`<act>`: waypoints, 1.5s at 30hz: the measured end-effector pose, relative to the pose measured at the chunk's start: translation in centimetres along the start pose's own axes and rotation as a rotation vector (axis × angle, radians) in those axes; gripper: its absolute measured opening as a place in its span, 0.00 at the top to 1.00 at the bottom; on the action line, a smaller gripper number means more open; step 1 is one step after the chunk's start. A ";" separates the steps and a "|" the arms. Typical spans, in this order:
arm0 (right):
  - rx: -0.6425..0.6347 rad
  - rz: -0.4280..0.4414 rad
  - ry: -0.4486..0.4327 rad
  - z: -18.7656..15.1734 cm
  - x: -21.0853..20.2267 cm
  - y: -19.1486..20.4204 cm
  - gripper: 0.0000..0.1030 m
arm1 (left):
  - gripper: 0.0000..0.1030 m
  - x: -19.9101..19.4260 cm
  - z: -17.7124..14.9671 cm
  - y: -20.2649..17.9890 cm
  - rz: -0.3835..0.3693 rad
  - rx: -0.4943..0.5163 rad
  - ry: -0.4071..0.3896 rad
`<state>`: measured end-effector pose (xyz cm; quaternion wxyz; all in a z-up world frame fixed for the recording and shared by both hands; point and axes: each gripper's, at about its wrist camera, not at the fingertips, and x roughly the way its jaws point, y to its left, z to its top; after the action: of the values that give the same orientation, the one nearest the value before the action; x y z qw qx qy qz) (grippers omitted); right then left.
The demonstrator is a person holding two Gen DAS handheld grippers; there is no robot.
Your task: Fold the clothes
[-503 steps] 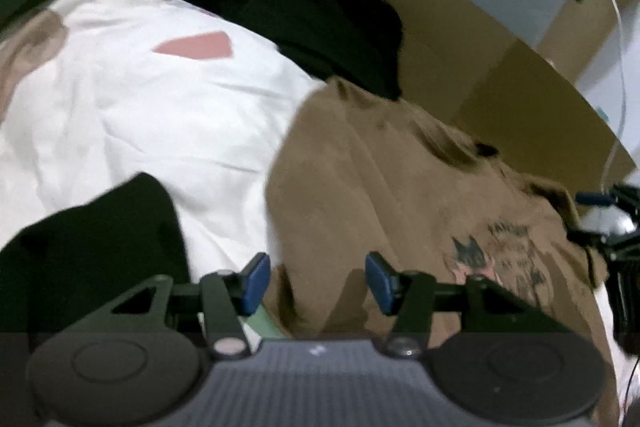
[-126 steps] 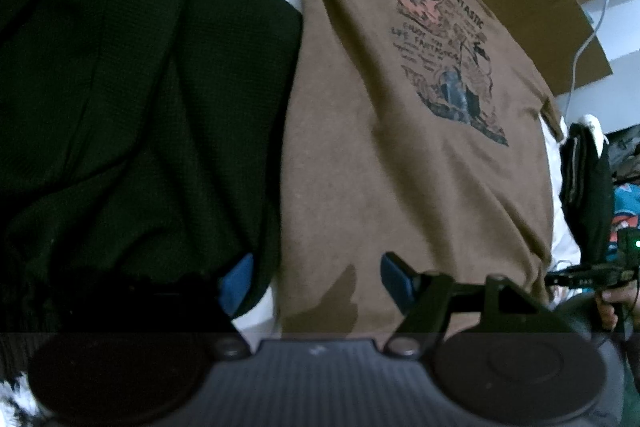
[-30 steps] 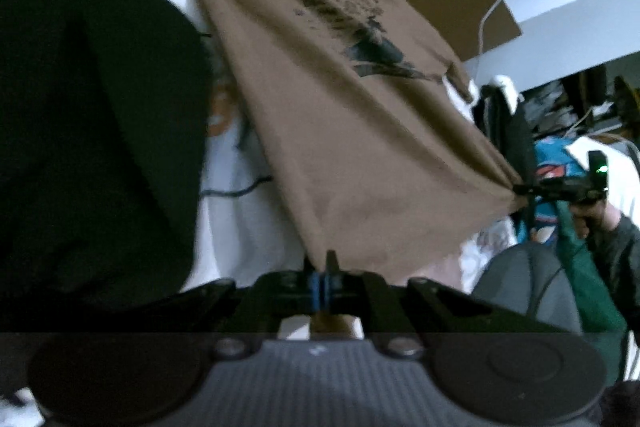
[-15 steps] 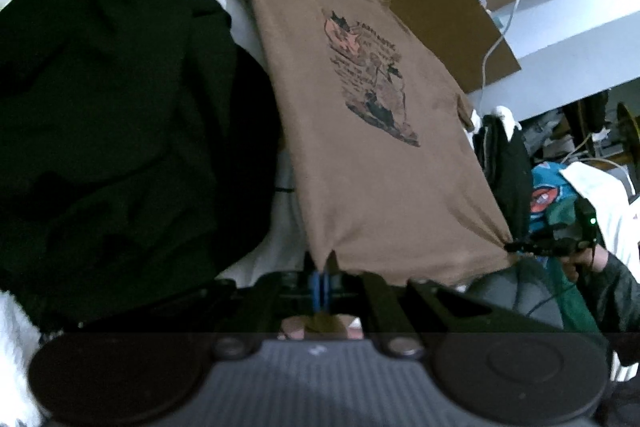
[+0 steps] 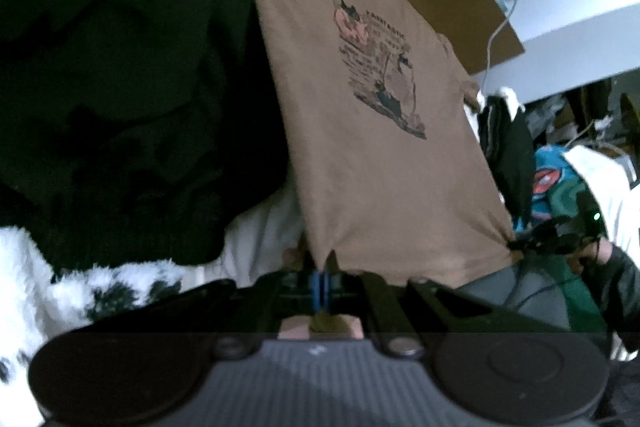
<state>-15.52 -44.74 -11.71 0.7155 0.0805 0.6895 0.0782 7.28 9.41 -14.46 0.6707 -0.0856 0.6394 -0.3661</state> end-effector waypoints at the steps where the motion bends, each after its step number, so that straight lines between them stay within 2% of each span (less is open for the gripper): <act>1: 0.005 -0.002 -0.003 0.0 0.0 0.0 0.94 | 0.96 -0.1 0.0 0.1 0.011 0.007 0.008; 7: 0.040 -0.008 -0.045 -0.2 -0.2 0.0 0.92 | 0.92 -0.6 0.0 0.7 0.070 0.013 0.045; 9: 0.046 -0.009 -0.048 -0.3 -0.1 0.1 0.89 | 0.80 -0.7 -0.1 0.5 0.088 0.009 0.049; 10: 0.051 -0.010 -0.049 -0.3 -0.1 0.0 0.80 | 0.76 -0.9 -0.2 0.6 0.094 0.004 0.047; 11: 0.056 -0.011 -0.053 -0.4 -0.2 0.0 0.63 | 0.66 -1.0 -0.2 0.6 0.097 0.001 0.045; 12: 0.062 -0.014 -0.063 -0.5 -0.3 0.0 0.53 | 0.56 -1.2 -0.2 0.6 0.103 -0.003 0.039; 13: 0.068 -0.016 -0.072 -0.6 -0.4 -0.1 0.42 | 0.52 -1.4 -0.2 0.5 0.112 -0.004 0.033; 18: 0.087 -0.018 -0.096 -0.8 -1.0 -0.3 0.33 | 0.33 -1.8 0.2 -0.2 0.159 -0.001 0.000; 22: 0.087 -0.020 -0.125 -1.0 -1.4 -0.4 0.26 | 0.22 -1.2 1.0 -1.2 0.201 0.011 -0.012; 24: 0.083 -0.021 -0.147 -1.1 -1.8 -0.3 0.20 | 0.16 -0.9 1.3 -1.7 0.199 0.024 -0.026; 26: 0.082 -0.019 -0.175 -1.2 -2.3 -0.2 0.08 | 0.09 -0.7 1.7 -2.1 0.201 0.021 -0.041; 31: 0.092 -0.028 -0.243 -1.4 -3.3 -0.6 0.00 | 0.03 -0.9 2.8 -3.5 0.211 0.060 -0.076; 36: 0.103 -0.019 -0.303 -1.4 -3.9 -0.7 0.00 | 0.03 -1.0 3.6 -5.2 0.235 0.094 -0.150; 38: 0.103 -0.015 -0.310 -1.4 -4.0 -0.6 0.00 | 0.03 -0.6 3.9 -5.7 0.212 0.088 -0.176; 40: 0.102 -0.008 -0.317 -1.4 -4.0 -0.4 0.00 | 0.03 -0.1 4.0 -6.0 0.180 0.078 -0.186; 45: 0.102 0.004 -0.329 -1.6 -3.9 -0.1 0.00 | 0.03 0.7 4.1 -7.5 0.212 0.115 -0.179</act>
<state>-17.27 -45.65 -7.99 0.8137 0.1295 0.5659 0.0304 8.18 2.16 -9.99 0.7637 -0.0112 0.5604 -0.3203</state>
